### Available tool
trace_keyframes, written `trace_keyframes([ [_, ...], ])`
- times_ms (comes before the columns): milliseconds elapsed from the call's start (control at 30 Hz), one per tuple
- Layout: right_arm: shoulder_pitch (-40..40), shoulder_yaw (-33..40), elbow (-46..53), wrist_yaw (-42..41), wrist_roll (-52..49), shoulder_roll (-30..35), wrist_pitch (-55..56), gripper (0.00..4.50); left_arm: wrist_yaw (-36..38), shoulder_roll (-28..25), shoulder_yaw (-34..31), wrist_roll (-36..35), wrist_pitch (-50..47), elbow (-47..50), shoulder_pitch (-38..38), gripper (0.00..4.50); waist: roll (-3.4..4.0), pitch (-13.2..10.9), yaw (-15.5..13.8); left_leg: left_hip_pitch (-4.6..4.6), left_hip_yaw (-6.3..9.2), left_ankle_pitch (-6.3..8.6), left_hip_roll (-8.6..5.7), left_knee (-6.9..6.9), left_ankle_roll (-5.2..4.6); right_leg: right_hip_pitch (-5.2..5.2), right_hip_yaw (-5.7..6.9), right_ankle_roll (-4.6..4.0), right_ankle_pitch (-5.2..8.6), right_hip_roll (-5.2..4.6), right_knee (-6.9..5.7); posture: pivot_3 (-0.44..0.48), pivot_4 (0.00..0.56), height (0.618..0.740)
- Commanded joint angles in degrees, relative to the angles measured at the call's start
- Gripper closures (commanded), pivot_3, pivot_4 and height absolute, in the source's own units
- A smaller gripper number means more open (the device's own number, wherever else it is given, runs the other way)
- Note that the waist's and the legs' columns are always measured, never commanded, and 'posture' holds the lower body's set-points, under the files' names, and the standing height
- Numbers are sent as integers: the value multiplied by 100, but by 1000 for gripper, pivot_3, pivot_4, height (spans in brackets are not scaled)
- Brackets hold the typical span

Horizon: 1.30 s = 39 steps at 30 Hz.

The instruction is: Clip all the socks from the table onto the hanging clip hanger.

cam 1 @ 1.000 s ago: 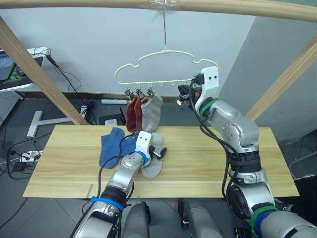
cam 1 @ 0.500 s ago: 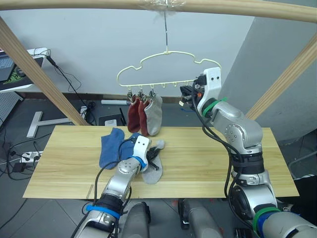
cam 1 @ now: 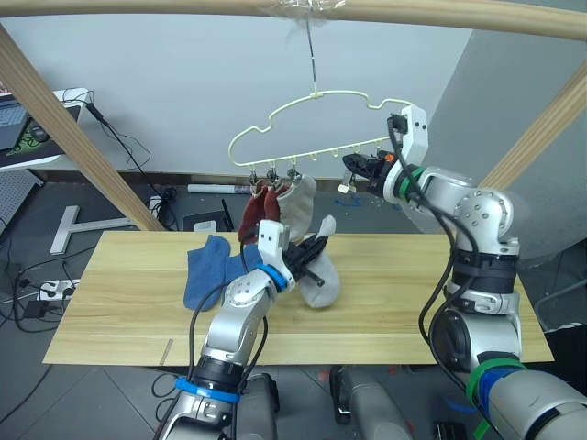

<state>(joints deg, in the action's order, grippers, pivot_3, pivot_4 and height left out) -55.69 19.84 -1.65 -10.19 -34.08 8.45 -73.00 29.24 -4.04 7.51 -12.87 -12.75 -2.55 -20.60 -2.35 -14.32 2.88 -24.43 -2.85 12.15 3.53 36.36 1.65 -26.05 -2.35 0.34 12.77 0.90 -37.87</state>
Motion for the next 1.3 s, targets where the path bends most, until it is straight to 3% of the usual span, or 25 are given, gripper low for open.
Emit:
trace_keyframes([
  [33, -190, 512, -73, 410, -207, -179, -393, 4500, -52, 111, 101, 3, 14, 259, -237, 4492, 0, 0, 15, -1, -1, 0, 0, 0, 0, 0, -1, 0, 0, 0, 5, -86, 248, 740],
  [300, -250, 958, 65, 973, -391, -529, -810, 4500, -200, 188, 138, 195, 251, 166, -567, 4492, 0, 0, 20, -16, 13, 0, -1, 1, -1, -3, 10, 2, -1, 0, 12, -91, 247, 740],
  [1300, -389, 1190, -13, 1329, -590, -563, -845, 4500, -539, 102, 253, 911, 1294, 83, -594, 4492, 1, 0, 20, -26, 22, 1, -2, 7, -1, -3, 16, 4, -2, -2, 17, -98, 246, 740],
])
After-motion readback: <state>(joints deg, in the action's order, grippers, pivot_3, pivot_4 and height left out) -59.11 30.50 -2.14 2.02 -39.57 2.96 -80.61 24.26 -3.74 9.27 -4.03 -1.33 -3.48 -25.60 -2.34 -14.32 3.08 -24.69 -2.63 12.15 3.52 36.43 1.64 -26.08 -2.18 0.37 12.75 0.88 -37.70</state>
